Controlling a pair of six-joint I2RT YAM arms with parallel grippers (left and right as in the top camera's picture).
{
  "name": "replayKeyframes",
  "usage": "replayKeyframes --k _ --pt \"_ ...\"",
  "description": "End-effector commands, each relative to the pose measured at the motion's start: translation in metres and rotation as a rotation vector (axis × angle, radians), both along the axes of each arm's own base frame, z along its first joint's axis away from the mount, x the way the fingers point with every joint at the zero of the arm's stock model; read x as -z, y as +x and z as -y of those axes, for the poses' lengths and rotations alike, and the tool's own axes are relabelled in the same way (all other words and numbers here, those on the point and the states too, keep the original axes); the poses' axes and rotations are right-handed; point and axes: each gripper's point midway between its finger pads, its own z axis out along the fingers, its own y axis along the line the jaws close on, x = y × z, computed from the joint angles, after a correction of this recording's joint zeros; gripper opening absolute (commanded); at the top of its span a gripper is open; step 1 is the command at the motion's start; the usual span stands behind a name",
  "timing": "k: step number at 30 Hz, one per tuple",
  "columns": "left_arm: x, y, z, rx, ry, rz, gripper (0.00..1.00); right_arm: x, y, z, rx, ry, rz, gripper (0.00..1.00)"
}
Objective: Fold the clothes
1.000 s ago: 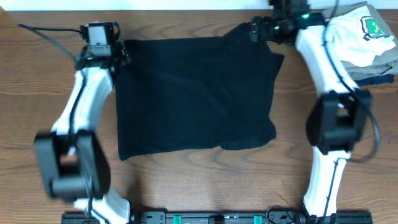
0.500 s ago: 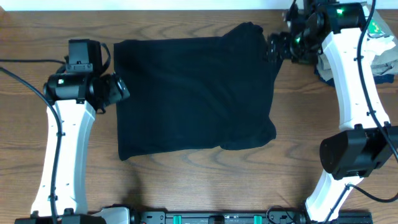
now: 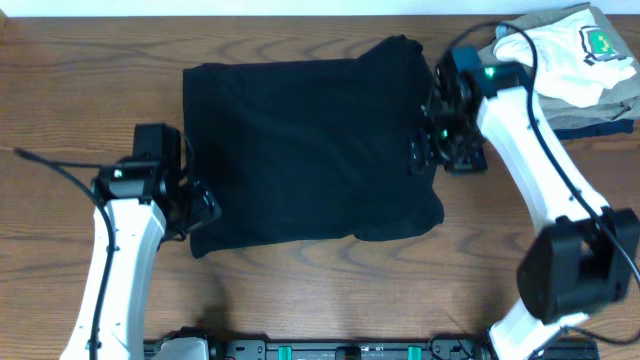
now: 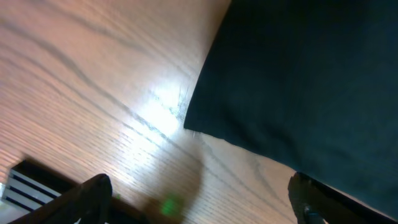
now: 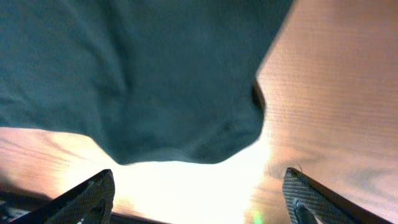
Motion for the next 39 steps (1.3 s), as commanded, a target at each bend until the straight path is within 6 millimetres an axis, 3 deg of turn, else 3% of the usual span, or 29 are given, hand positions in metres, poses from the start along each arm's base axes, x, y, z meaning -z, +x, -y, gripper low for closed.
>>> replayKeyframes --k 1,6,11,18,25,29,35,39 --pt "0.015 -0.011 0.002 -0.041 -0.008 -0.006 0.82 -0.002 -0.02 0.007 0.083 -0.003 0.038 0.82" --pt "0.045 -0.011 0.004 -0.058 -0.025 0.0 0.67 0.03 -0.038 0.01 0.173 0.009 0.067 0.73" --pt "0.063 -0.009 0.005 -0.065 -0.028 0.019 0.65 0.07 -0.051 0.01 0.27 0.02 0.044 0.65" --pt "0.064 -0.005 0.004 -0.065 -0.028 0.034 0.65 0.098 -0.062 0.014 0.331 0.01 0.037 0.5" --pt "0.064 -0.006 0.004 -0.064 -0.027 0.033 0.65 0.118 -0.068 0.016 0.377 0.018 0.049 0.28" --pt "0.064 -0.005 0.004 -0.064 -0.027 0.034 0.65 0.118 -0.067 0.016 0.377 0.017 0.055 0.02" --pt "0.064 -0.005 0.004 -0.064 -0.027 0.034 0.65 0.099 -0.077 0.017 0.376 0.018 0.038 0.01" --pt "0.064 -0.005 0.004 -0.064 -0.027 0.034 0.65 0.065 -0.096 0.022 0.347 0.007 0.019 0.01"
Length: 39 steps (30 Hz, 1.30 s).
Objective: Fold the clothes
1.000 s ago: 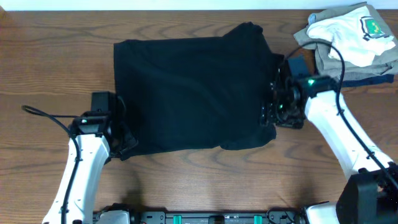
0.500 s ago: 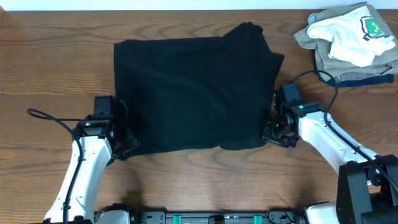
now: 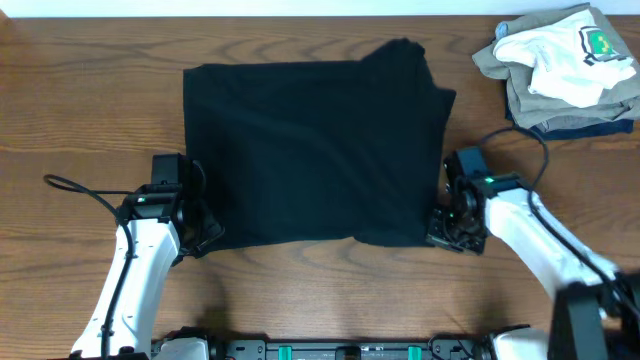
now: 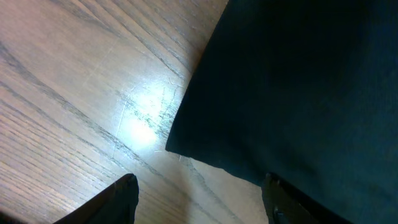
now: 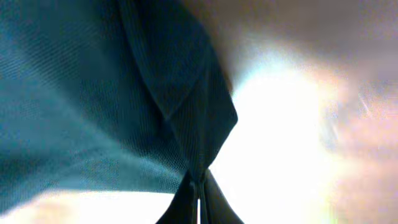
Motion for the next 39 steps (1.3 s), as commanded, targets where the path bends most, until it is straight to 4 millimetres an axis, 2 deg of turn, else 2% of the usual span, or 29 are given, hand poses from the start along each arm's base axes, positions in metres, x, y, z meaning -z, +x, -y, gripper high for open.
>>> replayKeyframes --k 1,4,6,9,11,15,19,22,23,24,25,27,31,36,39 --pt "0.001 -0.001 0.0 -0.003 0.001 -0.005 0.65 -0.04 0.007 -0.002 -0.024 0.02 0.087 0.01" --pt "0.001 -0.001 0.0 -0.003 0.001 -0.005 0.65 -0.067 0.007 -0.001 -0.034 0.024 0.134 0.01" --pt "0.001 0.0 0.0 -0.003 0.001 -0.004 0.65 -0.084 0.015 -0.003 -0.049 0.035 0.191 0.01" --pt "0.001 0.0 0.0 -0.002 0.001 -0.002 0.65 -0.093 0.032 -0.005 -0.06 0.041 0.258 0.01" --pt "0.001 0.0 0.0 -0.003 0.002 -0.001 0.65 -0.091 0.046 -0.008 -0.067 0.046 0.294 0.01" --pt "0.001 0.001 0.0 0.002 0.002 0.001 0.65 -0.072 0.077 -0.018 -0.095 0.064 0.326 0.01" --pt "0.0 0.003 -0.001 0.008 0.007 0.008 0.65 -0.051 0.12 -0.035 -0.119 0.118 0.411 0.01" --pt "0.0 0.005 -0.001 0.008 0.007 0.019 0.65 -0.044 0.152 -0.05 -0.137 0.175 0.502 0.01" --pt "0.0 0.006 -0.001 0.008 0.008 0.02 0.65 -0.042 0.162 -0.055 -0.142 0.196 0.532 0.04" --pt "0.0 0.006 -0.001 0.008 0.008 0.022 0.65 -0.042 0.167 -0.058 -0.15 0.208 0.546 0.13" --pt "0.0 0.006 -0.001 0.008 0.008 0.023 0.65 -0.041 0.171 -0.061 -0.164 0.218 0.553 0.26" --pt "0.0 0.008 -0.001 0.008 0.008 0.028 0.65 -0.043 0.17 -0.061 -0.177 0.219 0.544 0.43" --pt "-0.001 0.011 -0.001 0.008 0.009 0.042 0.65 -0.055 0.157 -0.057 -0.208 0.201 0.486 0.53" --pt "-0.001 0.012 -0.001 0.008 0.009 0.044 0.66 -0.07 0.129 -0.051 -0.221 0.186 0.405 0.52" --pt "-0.001 0.012 -0.001 0.008 0.009 0.044 0.65 -0.065 0.111 -0.041 -0.214 0.141 0.328 0.48"
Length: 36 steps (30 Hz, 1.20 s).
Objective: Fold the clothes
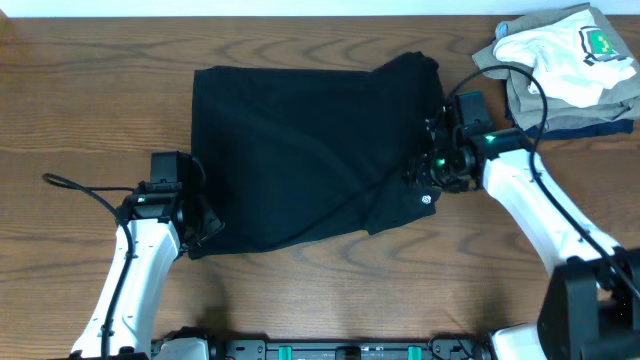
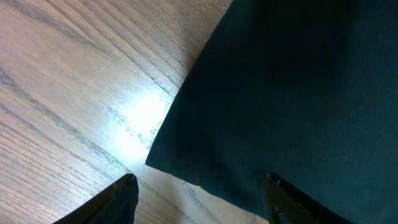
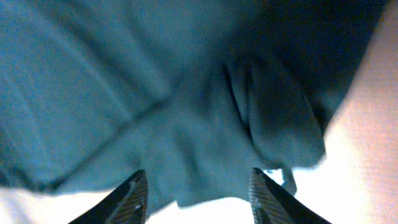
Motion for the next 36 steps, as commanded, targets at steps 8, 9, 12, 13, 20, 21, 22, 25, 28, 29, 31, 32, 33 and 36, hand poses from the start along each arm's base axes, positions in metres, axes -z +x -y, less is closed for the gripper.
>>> replayKeyframes --k 8,9,12,13,20,21,22,25,28,29,31,32,33,36 --pt "0.001 0.0 0.0 0.007 0.006 -0.004 0.65 0.033 -0.036 0.023 0.003 -0.112 -0.088 0.43" --pt "0.001 0.0 0.0 0.007 0.006 -0.003 0.65 0.039 -0.037 0.025 0.005 -0.121 -0.082 0.43" --pt "0.001 0.001 0.0 0.016 0.008 0.001 0.65 0.052 -0.036 0.029 0.012 -0.137 -0.053 0.42" --pt "0.0 0.002 0.0 0.023 0.009 0.002 0.65 0.056 -0.036 0.029 0.013 -0.137 -0.045 0.42" --pt "0.0 0.002 0.0 0.023 0.009 0.002 0.65 0.073 -0.034 0.032 -0.024 -0.148 0.022 0.41" --pt "0.0 0.002 0.0 0.023 0.009 0.002 0.65 0.075 -0.033 0.032 -0.024 -0.154 0.032 0.4" --pt "0.0 0.002 0.0 0.022 0.009 0.002 0.65 0.076 -0.033 0.033 -0.022 -0.156 0.038 0.4" --pt "0.0 0.002 0.0 0.022 0.009 0.002 0.65 0.082 -0.034 0.034 -0.021 -0.155 0.048 0.38" --pt "0.0 0.002 0.0 0.022 0.009 0.002 0.65 0.086 -0.037 0.037 -0.017 -0.173 0.048 0.36" --pt "0.0 0.002 0.0 0.022 0.009 0.002 0.65 0.086 -0.037 0.038 -0.017 -0.173 0.047 0.33" --pt "0.0 0.002 0.0 0.022 0.009 0.002 0.65 0.086 -0.037 0.037 -0.015 -0.171 0.046 0.2" --pt "0.0 0.002 0.0 0.023 0.009 0.002 0.65 0.085 -0.038 0.037 -0.001 -0.167 0.041 0.1" --pt "0.0 0.002 0.0 0.025 0.009 0.001 0.65 0.084 -0.038 0.037 0.007 -0.163 0.037 0.04" --pt "0.001 0.001 -0.001 0.051 0.014 -0.005 0.65 0.071 -0.038 0.038 0.028 -0.158 0.039 0.01"
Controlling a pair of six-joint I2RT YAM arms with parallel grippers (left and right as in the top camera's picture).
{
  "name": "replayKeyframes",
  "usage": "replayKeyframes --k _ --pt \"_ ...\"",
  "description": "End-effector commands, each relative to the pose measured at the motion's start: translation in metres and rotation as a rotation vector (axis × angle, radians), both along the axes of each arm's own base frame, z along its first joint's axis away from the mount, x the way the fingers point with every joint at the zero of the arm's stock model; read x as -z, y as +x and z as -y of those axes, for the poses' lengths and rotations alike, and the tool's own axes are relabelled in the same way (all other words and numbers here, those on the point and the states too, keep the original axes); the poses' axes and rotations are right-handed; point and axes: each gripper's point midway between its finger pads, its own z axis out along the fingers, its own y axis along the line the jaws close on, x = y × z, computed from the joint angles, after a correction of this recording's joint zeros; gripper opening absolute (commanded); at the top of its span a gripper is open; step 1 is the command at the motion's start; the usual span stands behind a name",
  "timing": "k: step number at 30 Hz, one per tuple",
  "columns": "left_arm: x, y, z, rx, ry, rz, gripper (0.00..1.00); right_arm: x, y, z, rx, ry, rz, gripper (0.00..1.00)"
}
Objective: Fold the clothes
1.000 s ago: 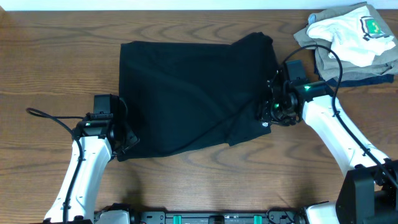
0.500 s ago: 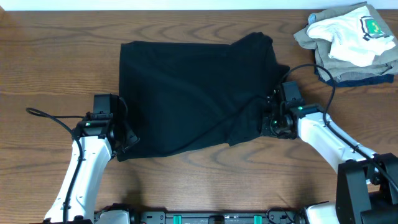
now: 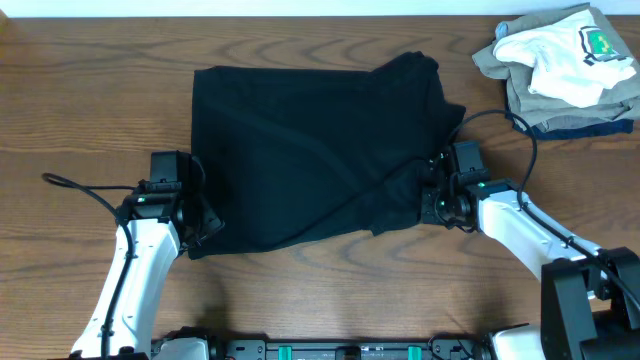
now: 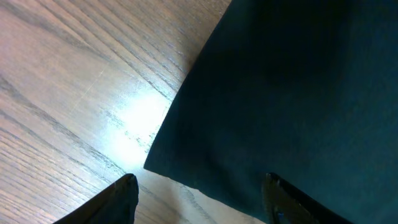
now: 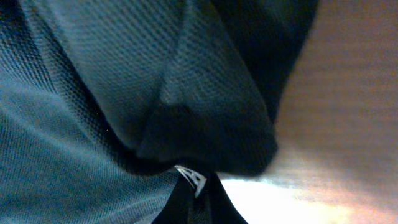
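A black shirt lies spread across the middle of the wooden table. Its lower right part is bunched, with a crease running up from it. My right gripper is down at that bunched edge. In the right wrist view the right gripper is shut on a fold of the black cloth, with a small white tag at the pinch. My left gripper stands at the shirt's lower left corner. In the left wrist view the left gripper is open, and the corner lies just ahead of the fingers, untouched.
A pile of folded clothes, white and khaki on top, sits at the back right corner. Bare wood shows to the left of the shirt and along the front edge.
My right gripper was open over the shirt's right side; it is now lower, nearer the front, and shut on the bunched right edge. The left gripper has not moved.
First both grippers were open, the right at the shirt's right edge, the left at its lower left corner. Then the right was shut on the lower right corner. Later that corner lay bunched inward and the right was open above it. Now it grips the cloth again.
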Motion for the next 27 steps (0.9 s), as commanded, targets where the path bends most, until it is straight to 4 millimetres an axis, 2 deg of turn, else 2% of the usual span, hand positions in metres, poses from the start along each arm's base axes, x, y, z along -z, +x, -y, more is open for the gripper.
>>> replayKeyframes --k 1,7,10,16,20,25,27 --pt "0.001 -0.003 0.0 0.035 0.01 -0.017 0.65 -0.016 0.0 0.006 0.041 -0.01 0.011 0.01" --pt "0.003 -0.012 0.001 0.036 0.003 -0.056 0.65 -0.075 -0.013 0.026 0.091 -0.016 0.0 0.01" --pt "0.004 -0.022 0.001 0.036 0.0 -0.096 0.65 -0.09 -0.025 0.035 0.109 -0.022 -0.017 0.01" --pt "0.005 -0.039 0.019 0.046 -0.099 -0.165 0.65 -0.089 -0.049 0.043 0.129 -0.033 -0.11 0.01" --pt "0.006 -0.047 0.02 0.046 -0.106 -0.195 0.65 -0.089 -0.05 0.043 0.129 -0.034 -0.112 0.01" --pt "0.006 -0.042 0.017 0.038 -0.098 -0.175 0.65 -0.09 -0.046 0.042 0.121 -0.033 -0.097 0.01" --pt "0.006 -0.04 0.015 -0.015 -0.102 -0.165 0.65 -0.09 -0.046 0.042 0.113 -0.035 -0.094 0.01"
